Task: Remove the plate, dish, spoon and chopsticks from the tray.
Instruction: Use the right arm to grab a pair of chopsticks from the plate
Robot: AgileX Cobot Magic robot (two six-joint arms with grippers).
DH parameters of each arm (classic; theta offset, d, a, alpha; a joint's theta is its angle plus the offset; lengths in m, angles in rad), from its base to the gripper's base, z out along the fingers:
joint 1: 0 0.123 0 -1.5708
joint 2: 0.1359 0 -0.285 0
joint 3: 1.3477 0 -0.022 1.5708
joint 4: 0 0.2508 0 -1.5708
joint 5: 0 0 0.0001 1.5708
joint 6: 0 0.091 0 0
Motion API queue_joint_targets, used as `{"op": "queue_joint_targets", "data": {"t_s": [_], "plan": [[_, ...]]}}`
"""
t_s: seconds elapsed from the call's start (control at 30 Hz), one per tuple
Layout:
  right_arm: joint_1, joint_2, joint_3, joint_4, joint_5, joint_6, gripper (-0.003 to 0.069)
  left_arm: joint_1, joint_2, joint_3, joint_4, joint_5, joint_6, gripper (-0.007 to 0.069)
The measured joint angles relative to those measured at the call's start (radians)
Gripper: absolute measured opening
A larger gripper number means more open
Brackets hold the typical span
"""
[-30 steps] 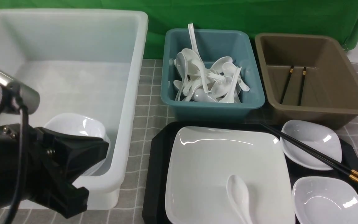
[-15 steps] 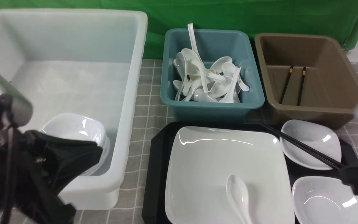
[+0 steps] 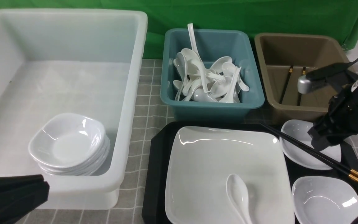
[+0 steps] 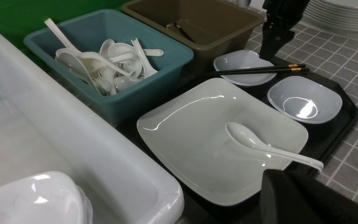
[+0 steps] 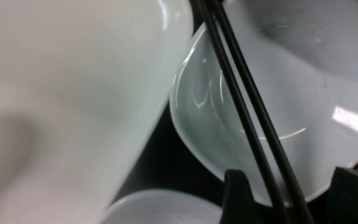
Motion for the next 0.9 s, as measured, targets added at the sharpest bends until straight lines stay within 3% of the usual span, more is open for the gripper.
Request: {"op": "queue_joint_targets", "data": {"t_s": [0.6,0.8,0.9], "plan": [[0.000,0.141,-0.014,-0.038,-0.049,-0.022,0.0414,0.000,0.000,0.000,0.004,0.014,-0.001,0.0021],[0.000,0.158,-0.017,-0.042,-0.049,-0.041,0.0349,0.000,0.000,0.000,-0.026,0.014,-0.004,0.0021],[0.000,0.158,-0.017,-0.043,-0.048,-0.056,0.0268,0.000,0.000,0.000,-0.035,0.014,-0.004,0.0021]]}}
